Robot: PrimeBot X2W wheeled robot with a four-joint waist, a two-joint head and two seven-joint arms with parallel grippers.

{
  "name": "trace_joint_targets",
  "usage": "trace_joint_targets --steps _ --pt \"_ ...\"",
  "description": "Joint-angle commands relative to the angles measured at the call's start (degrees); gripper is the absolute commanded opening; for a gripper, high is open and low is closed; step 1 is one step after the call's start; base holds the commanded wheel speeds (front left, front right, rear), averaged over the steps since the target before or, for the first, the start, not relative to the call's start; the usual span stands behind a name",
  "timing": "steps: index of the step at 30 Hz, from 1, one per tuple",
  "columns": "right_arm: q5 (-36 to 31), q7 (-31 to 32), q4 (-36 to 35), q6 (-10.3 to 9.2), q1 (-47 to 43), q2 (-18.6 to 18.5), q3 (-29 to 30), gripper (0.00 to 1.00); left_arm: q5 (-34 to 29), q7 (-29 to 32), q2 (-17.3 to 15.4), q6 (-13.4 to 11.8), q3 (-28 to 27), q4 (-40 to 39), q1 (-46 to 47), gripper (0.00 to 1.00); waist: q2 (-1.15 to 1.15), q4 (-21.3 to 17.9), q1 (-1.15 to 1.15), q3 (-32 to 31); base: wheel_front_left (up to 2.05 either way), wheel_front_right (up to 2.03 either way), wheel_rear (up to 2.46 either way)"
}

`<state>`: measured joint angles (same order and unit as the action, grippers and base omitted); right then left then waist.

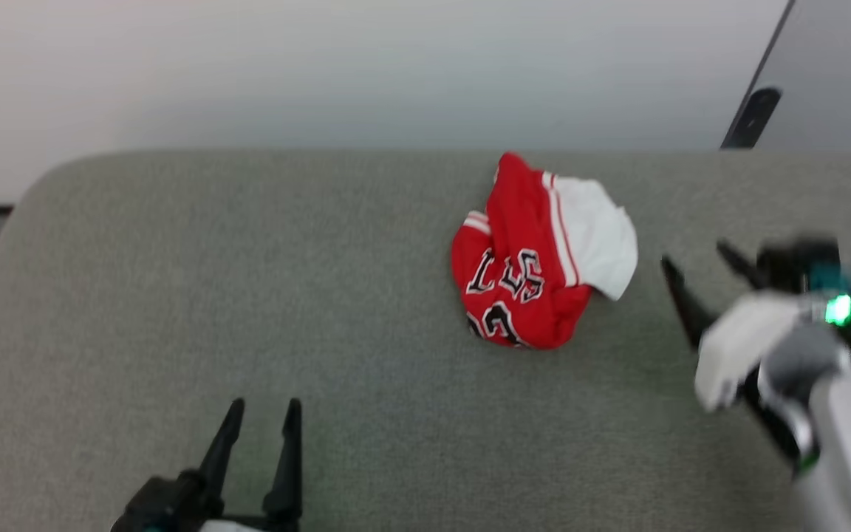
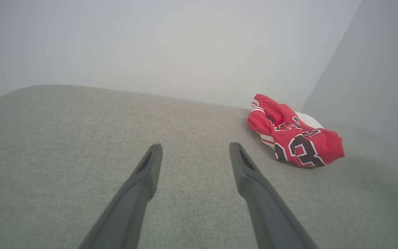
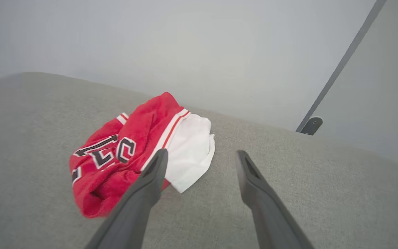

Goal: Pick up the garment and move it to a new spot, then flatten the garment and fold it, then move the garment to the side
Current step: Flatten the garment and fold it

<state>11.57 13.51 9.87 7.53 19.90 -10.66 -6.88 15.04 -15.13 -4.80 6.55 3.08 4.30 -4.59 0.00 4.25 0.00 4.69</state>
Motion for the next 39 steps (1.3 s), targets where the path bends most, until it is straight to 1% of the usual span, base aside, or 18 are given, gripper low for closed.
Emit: trace_joint_targets --steps 1,6,11,15,20,25,27,28,29,30,39 --pt "1.39 2.77 3.54 -0.08 5.36 -1.91 -1.55 1.00 0.22 -0.02 0.30 0.47 0.46 0.93 1.99 1.00 0.00 2.89 0.00 5.32 0.00 0.00 0.00" --pt "5.07 11.06 13.26 -0.08 17.80 -6.44 -5.64 1.00 0.79 -0.02 0.75 0.84 0.98 2.68 5.63 1.00 0.00 5.73 0.00 9.18 0.00 0.00 0.00" --pt "8.19 18.99 23.03 -0.07 26.00 -8.34 -8.77 1.00 1.46 -0.02 1.11 0.96 1.88 3.74 8.06 1.00 0.00 7.78 0.00 12.30 0.00 0.00 0.00" --pt "8.86 22.13 29.09 -0.08 30.35 -8.35 -10.22 1.00 2.24 -0.02 1.20 1.01 3.27 4.35 9.44 1.00 0.00 8.72 0.00 14.23 0.00 0.00 0.00" --pt "8.70 24.79 35.42 -0.08 34.26 -6.31 -9.94 1.00 3.05 -0.02 1.29 1.01 4.11 4.77 10.90 1.00 0.00 9.08 0.00 16.10 0.00 0.00 0.00" --pt "7.84 24.29 39.56 -0.07 35.10 -5.08 -10.14 1.00 3.52 -0.02 1.41 1.02 4.71 4.94 11.54 1.00 0.00 9.34 0.00 16.78 0.00 0.00 0.00" --pt "7.71 23.71 40.61 -0.07 35.15 -4.89 -10.16 0.41 3.58 -0.02 1.42 1.02 4.70 5.09 11.58 1.00 0.00 9.32 0.00 16.84 0.00 0.00 0.00" --pt "7.72 23.43 41.06 -0.07 35.11 -4.87 -10.35 0.18 3.62 -0.02 1.33 1.02 4.68 5.21 11.61 1.00 0.00 9.29 0.00 16.82 0.00 0.00 0.00" --pt "7.72 23.43 41.06 -0.07 35.11 -4.87 -10.35 0.18 3.62 -0.02 1.33 1.02 4.68 5.21 11.61 1.00 0.00 9.29 0.00 16.82 0.00 0.00 0.00" --pt "7.92 22.93 41.31 -0.07 35.17 -4.81 -10.43 0.00 3.67 -0.02 1.21 1.02 4.56 5.37 11.69 1.00 0.00 9.21 0.00 16.76 0.00 0.00 0.00" --pt "9.56 17.83 41.05 -0.11 35.62 -5.95 -9.23 0.00 3.49 -0.02 0.55 1.03 3.88 5.91 11.44 1.00 0.00 7.01 0.00 15.33 0.00 0.00 0.00"
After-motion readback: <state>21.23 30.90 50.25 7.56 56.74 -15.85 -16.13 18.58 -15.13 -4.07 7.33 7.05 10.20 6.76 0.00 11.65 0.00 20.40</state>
